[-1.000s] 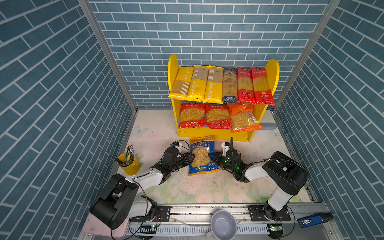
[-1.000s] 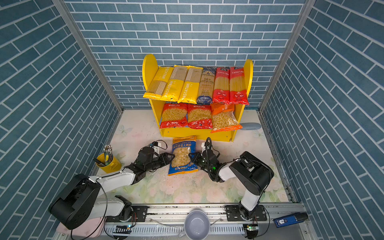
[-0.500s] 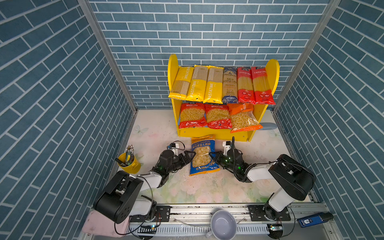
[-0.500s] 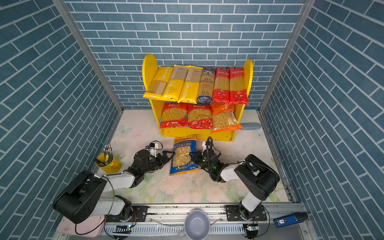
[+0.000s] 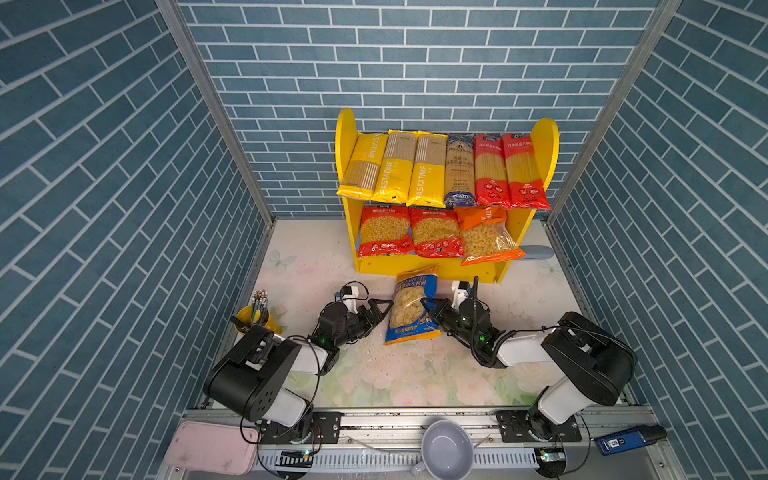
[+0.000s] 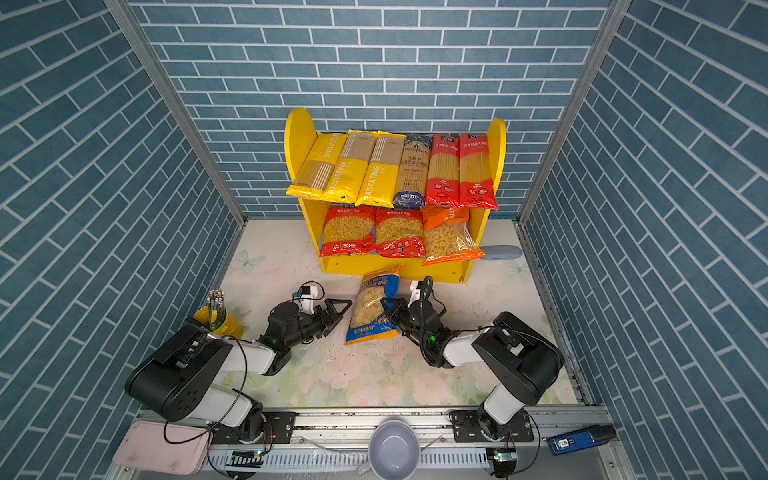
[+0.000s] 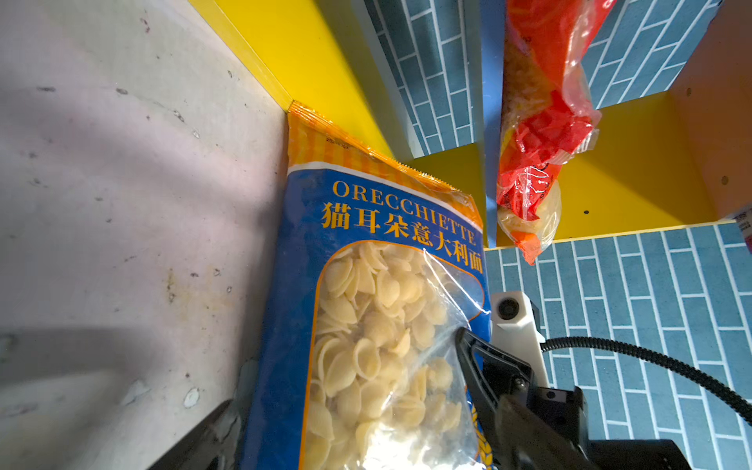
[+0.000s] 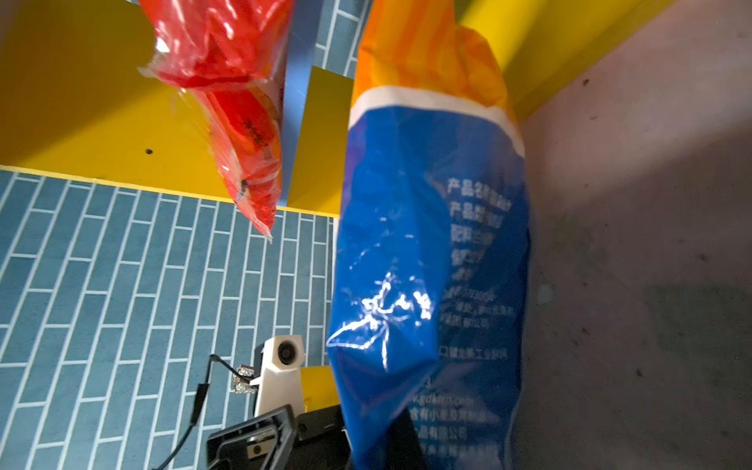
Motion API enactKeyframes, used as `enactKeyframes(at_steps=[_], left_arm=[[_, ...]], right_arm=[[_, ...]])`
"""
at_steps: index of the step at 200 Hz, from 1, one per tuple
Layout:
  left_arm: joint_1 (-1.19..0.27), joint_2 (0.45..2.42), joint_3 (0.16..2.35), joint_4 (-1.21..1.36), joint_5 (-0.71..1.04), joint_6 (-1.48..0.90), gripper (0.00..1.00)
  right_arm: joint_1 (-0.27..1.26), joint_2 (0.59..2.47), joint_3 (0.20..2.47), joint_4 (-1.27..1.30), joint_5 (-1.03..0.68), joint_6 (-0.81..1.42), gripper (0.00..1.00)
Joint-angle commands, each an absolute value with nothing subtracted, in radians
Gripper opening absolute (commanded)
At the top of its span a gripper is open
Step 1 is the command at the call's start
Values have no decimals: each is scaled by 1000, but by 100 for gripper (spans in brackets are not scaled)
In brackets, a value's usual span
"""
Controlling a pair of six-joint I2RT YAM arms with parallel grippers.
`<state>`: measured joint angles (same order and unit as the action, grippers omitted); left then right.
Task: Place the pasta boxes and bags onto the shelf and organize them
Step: 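Lift the orecchiette bag upright with both grippers toward the lower shelf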
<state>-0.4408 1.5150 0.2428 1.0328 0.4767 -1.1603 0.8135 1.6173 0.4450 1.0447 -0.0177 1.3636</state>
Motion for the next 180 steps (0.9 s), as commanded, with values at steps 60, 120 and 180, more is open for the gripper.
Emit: enactKeyframes(at_steps=[60,120,180], left_arm=[[-439,1622,284,1138,499,-1182,96],[-439,1560,324,1065,493,-1161,96],[-441,1594,367,1005,489,-1108,96]], right_arm=[[803,1700,511,1393,66,1385,0],[762,1634,480,1393,34,1374,0],[684,1674,449,1399,-21,1414,0]])
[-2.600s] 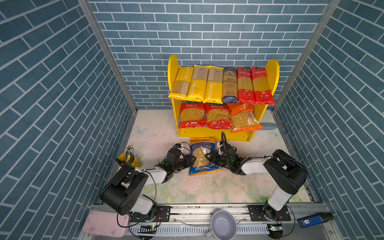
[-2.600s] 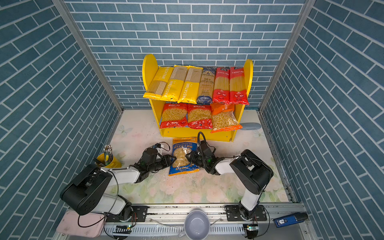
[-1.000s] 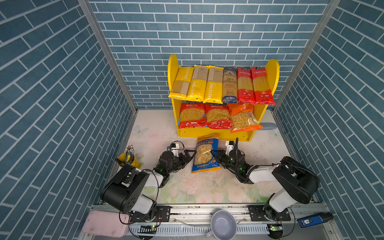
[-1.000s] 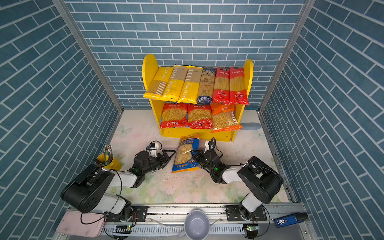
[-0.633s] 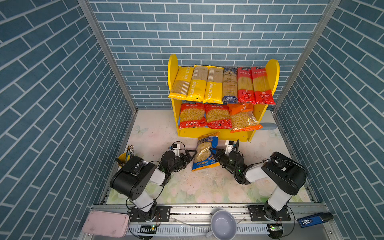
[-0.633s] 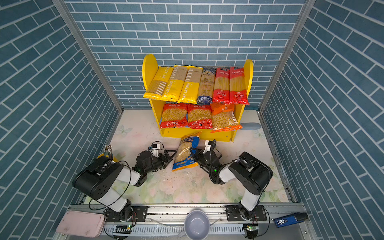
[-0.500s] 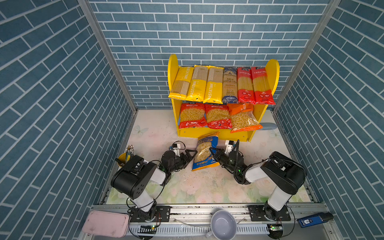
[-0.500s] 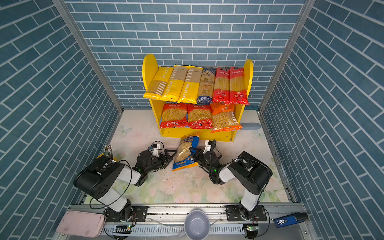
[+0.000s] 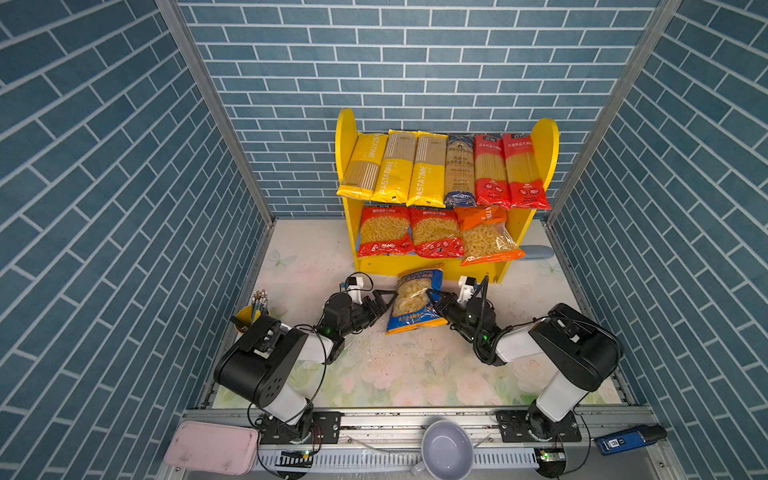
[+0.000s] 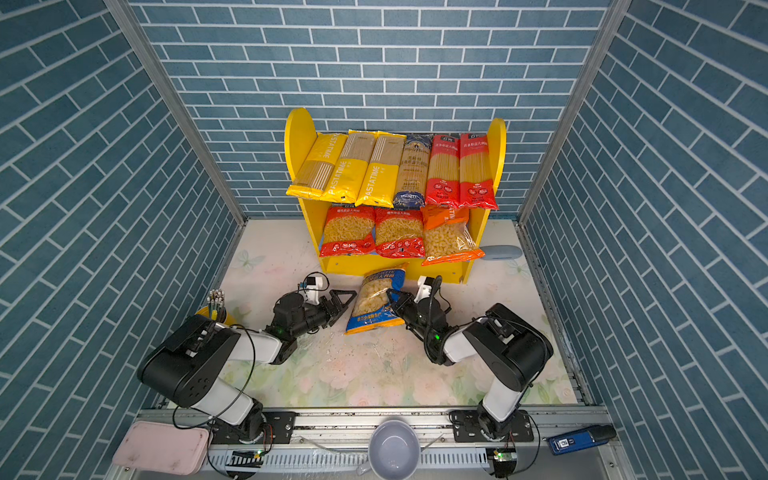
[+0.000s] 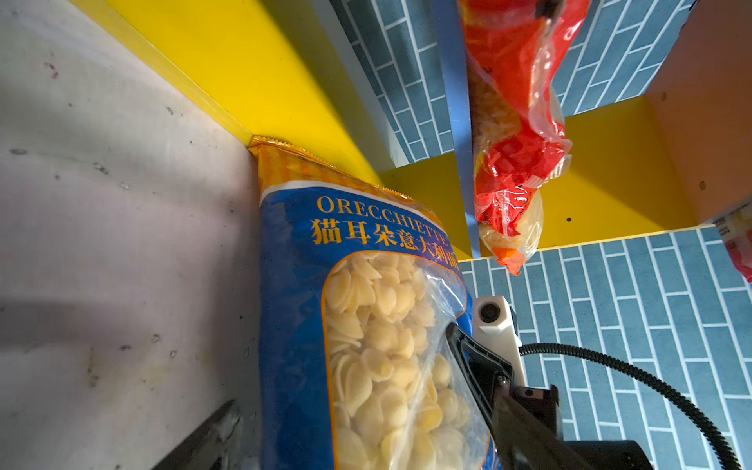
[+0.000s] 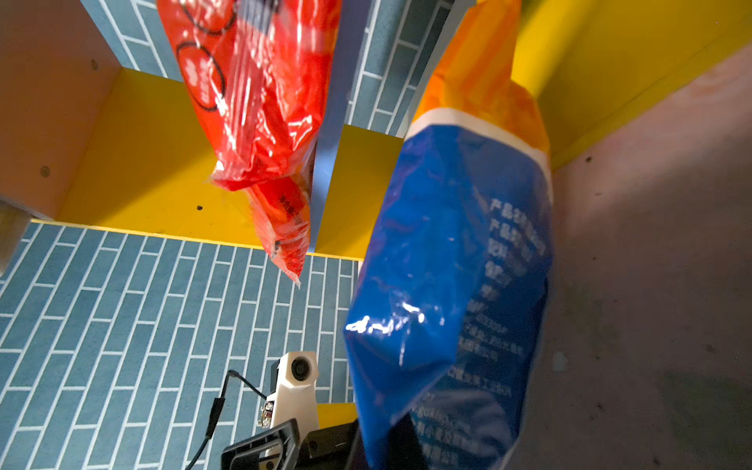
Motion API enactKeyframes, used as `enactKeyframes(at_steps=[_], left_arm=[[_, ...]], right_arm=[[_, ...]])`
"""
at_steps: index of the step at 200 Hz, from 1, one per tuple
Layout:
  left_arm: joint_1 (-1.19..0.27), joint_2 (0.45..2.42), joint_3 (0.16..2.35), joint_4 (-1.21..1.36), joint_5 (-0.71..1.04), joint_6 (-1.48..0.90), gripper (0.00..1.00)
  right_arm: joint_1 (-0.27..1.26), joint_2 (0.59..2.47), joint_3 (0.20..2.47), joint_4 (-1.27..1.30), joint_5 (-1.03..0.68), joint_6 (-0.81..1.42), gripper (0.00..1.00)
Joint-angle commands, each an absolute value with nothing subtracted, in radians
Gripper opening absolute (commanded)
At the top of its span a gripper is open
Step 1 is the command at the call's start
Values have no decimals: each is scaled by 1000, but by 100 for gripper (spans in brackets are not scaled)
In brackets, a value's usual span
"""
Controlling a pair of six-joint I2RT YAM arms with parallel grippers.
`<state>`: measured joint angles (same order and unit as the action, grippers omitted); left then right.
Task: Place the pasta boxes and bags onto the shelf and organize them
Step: 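Lift the orecchiette bag upright with both grippers toward the lower shelf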
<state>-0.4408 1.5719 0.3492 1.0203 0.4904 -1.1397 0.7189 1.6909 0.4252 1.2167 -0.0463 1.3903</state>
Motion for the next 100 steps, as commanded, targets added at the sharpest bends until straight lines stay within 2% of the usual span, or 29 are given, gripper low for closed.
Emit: enactKeyframes(at_steps=[1,50,100], left_arm=[[-442,1594,367,1006,489,-1108,96],[-442,1536,334,1003,478,-1151,95],[-446,1363,338,794,443,-1069,96]], right_arm=[[684,1673,451,1399,-22,1414,0],[704,1620,522,1398,-70,1439,0],[726,1590,558,1396,-83,1468,0]])
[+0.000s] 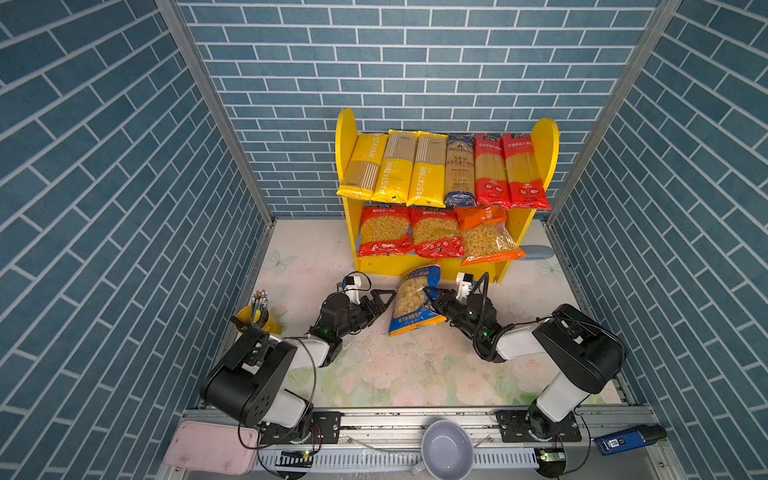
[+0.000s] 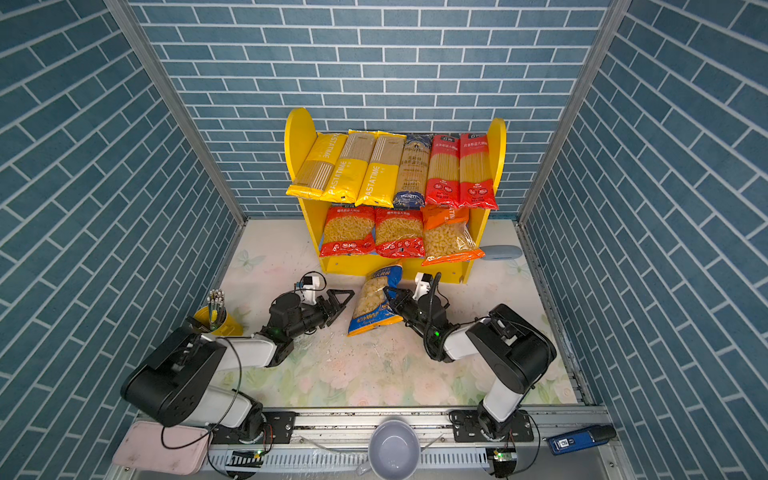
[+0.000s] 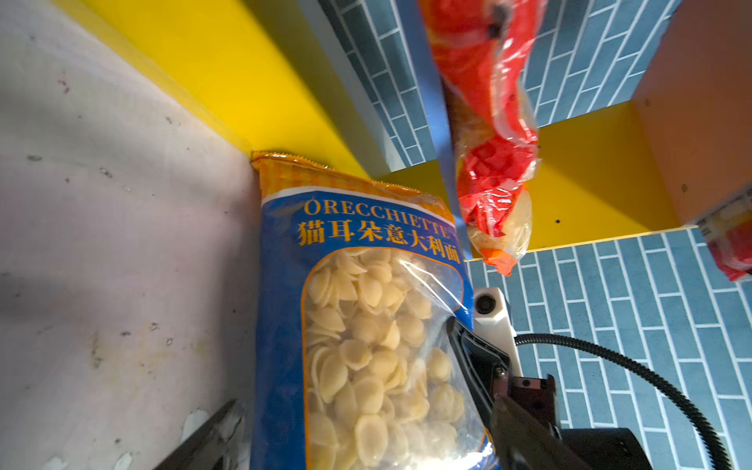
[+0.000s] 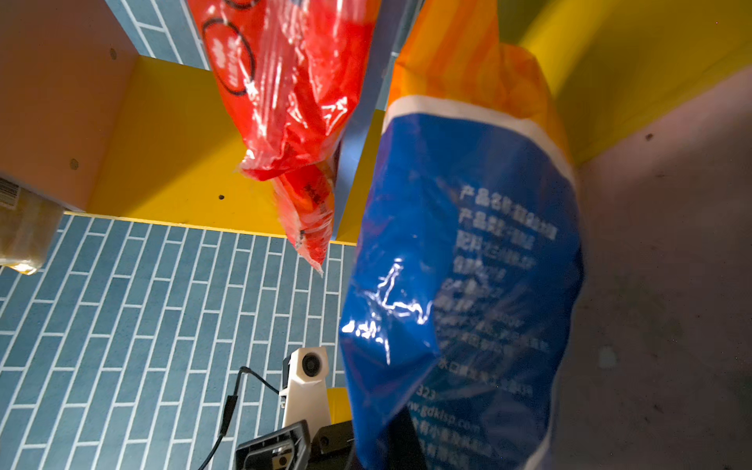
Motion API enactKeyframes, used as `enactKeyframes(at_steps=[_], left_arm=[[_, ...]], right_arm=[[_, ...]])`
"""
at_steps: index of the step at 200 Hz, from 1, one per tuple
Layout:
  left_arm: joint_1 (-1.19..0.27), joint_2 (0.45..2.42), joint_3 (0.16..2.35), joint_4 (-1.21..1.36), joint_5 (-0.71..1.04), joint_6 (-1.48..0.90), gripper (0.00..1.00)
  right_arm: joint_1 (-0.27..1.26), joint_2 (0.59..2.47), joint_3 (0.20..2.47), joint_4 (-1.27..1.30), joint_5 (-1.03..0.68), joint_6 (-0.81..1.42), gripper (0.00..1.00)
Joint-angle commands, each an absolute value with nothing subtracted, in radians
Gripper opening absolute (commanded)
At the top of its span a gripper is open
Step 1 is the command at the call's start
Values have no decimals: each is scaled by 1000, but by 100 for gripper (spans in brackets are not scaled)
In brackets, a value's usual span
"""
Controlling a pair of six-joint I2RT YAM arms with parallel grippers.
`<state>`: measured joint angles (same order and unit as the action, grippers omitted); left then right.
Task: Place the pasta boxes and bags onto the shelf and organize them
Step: 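Lift the orecchiette bag upright with both grippers toward the lower shelf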
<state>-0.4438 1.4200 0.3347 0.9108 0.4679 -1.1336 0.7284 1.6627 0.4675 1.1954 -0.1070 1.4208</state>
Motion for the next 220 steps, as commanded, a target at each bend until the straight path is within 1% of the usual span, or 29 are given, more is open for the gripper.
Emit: enactKeyframes(at_steps=[1,24,50,78,101,154,220], left_arm=[[-446,1361,339,790,443,-1067,96],[-446,1359,358,755,444,-1041,96],[-446,1397,365,781,452,-1044,96],[-446,1411,354,813,456,-1062,95],[-446,1388,353,791,454,-1058,95],[-446,1269,360,619,430,-986,96],[-446,1252,361,615,432,-989,95]], right_arm=[[726,1590,558,1396,-82,1468,0],[721,1624,558,1398,-83,1471,0],[706,1667,551,1400,-83,1471,0],[705,1624,584,1391,-145,1442,0],[715,1595,597,1363,-151,1448,0],[746,1596,626,1396,-163,1473,0],[748,1592,659,1395,-202,1474,0]])
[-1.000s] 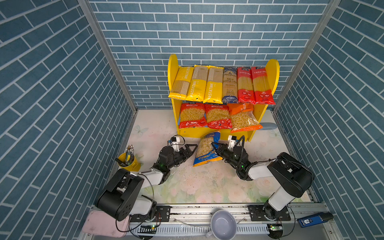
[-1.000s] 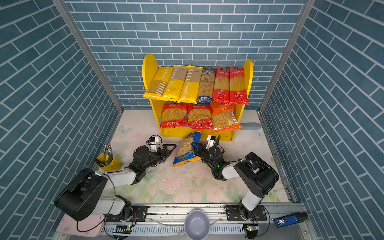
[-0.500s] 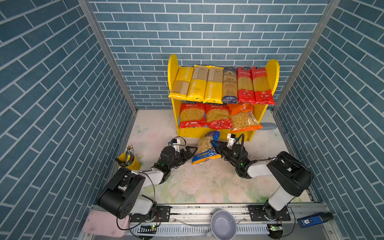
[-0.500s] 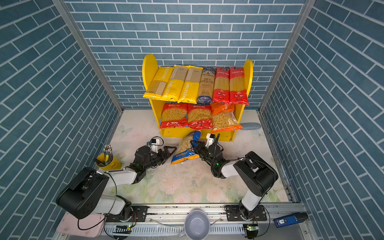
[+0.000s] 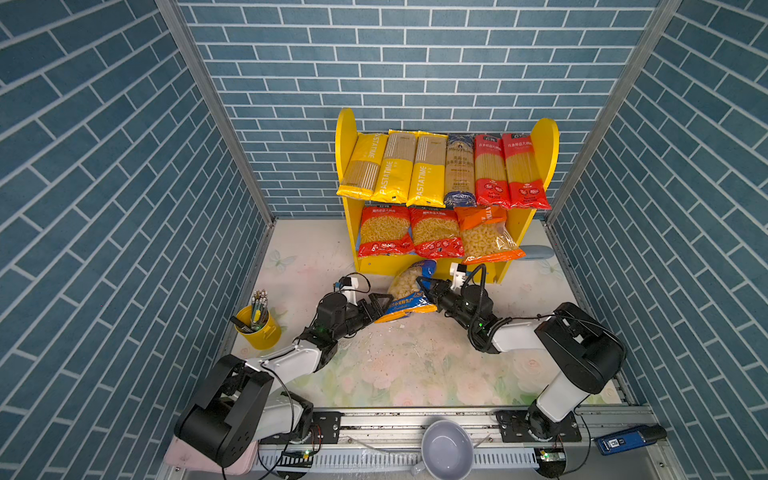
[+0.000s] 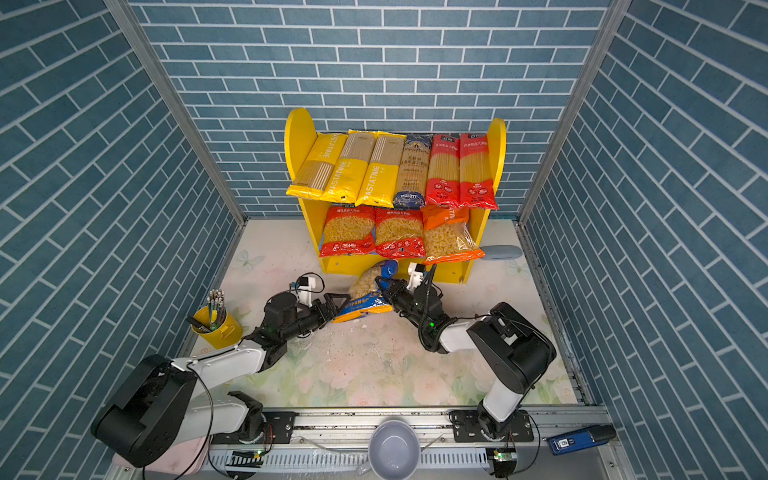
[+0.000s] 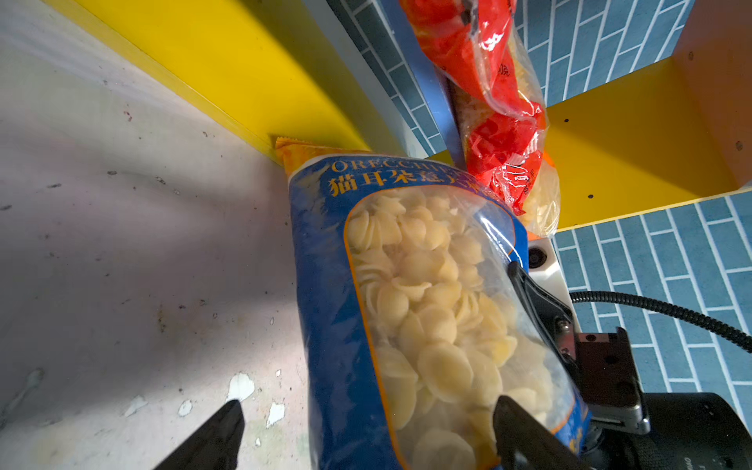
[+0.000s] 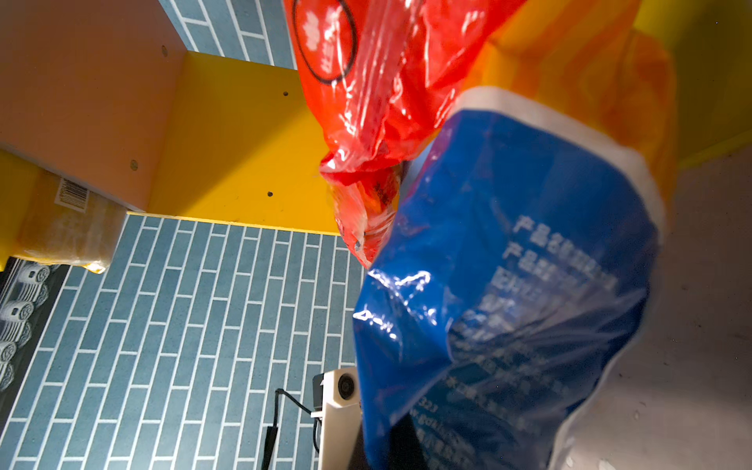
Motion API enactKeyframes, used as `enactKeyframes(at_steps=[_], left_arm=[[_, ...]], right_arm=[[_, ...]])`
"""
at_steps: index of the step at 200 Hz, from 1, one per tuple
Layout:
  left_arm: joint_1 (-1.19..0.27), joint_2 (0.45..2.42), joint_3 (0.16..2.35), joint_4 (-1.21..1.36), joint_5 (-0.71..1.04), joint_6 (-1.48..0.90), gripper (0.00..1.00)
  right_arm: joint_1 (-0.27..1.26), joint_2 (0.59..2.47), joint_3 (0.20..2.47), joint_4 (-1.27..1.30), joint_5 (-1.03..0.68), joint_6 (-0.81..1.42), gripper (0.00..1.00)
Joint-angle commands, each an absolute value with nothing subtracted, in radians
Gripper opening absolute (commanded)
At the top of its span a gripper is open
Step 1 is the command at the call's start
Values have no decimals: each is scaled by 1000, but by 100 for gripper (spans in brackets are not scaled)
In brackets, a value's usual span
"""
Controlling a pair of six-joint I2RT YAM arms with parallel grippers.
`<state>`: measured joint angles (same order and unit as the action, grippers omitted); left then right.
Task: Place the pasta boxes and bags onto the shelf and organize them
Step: 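Lift the orecchiette bag upright with both grippers toward the lower shelf, then push the orecchiette bag under the red fusilli bags with both grippers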
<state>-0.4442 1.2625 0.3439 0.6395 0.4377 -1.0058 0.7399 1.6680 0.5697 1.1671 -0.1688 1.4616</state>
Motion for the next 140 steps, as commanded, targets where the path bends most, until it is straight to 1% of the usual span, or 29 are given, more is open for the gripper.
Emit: enactKeyframes(at_steps=[1,44,93,140], left_arm=[[-446,1250,361,614,431,-989,95],[-443,1239,356,615,428,-988,96],[-440,1279,333,747,435,-1045,97],[-440,1396,379,854,449,-1068,97]], right_arm=[[749,1591,659,1393,-203,1473,0],[749,1589,657,1398,-211,1467,0],[747,1558,708,1319,-274,1403,0],[708,1679,699,1395,-297,1428,0]])
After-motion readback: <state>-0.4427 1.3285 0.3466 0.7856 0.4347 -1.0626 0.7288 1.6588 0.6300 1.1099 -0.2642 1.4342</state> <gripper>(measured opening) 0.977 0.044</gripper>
